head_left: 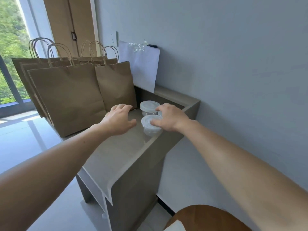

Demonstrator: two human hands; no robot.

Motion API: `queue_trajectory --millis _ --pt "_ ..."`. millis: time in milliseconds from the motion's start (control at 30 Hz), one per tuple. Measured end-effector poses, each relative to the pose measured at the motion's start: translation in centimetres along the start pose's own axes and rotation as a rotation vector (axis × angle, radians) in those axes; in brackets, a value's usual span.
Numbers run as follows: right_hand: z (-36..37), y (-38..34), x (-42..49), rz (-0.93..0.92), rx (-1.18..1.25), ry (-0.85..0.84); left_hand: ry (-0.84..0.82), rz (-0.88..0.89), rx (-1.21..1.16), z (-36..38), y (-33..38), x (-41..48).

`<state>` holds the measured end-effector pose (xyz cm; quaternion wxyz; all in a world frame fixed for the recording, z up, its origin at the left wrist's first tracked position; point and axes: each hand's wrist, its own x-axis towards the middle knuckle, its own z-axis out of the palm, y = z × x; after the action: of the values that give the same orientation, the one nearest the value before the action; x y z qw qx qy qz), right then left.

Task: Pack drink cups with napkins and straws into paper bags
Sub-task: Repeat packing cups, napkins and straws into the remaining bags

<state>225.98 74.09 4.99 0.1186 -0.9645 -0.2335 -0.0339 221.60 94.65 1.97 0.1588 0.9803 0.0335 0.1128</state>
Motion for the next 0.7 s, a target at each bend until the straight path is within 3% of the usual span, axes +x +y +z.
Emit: queue_trajectory --millis 133,400,700 --pt "1.1 -1.3 2.5 0.033 -0.05 -0.228 -0.055 -0.007 -0.006 1.1 -2.1 1.2" --pt "1.5 -1.1 4.9 0.024 0.011 -0.42 -0.086 0.031 -0.051 2.4 -3.4 3.2" --pt "2.1 -1.1 4.5 -0.002 0.003 -0.296 -0.057 0.065 -0.095 1.8 -2.7 3.6"
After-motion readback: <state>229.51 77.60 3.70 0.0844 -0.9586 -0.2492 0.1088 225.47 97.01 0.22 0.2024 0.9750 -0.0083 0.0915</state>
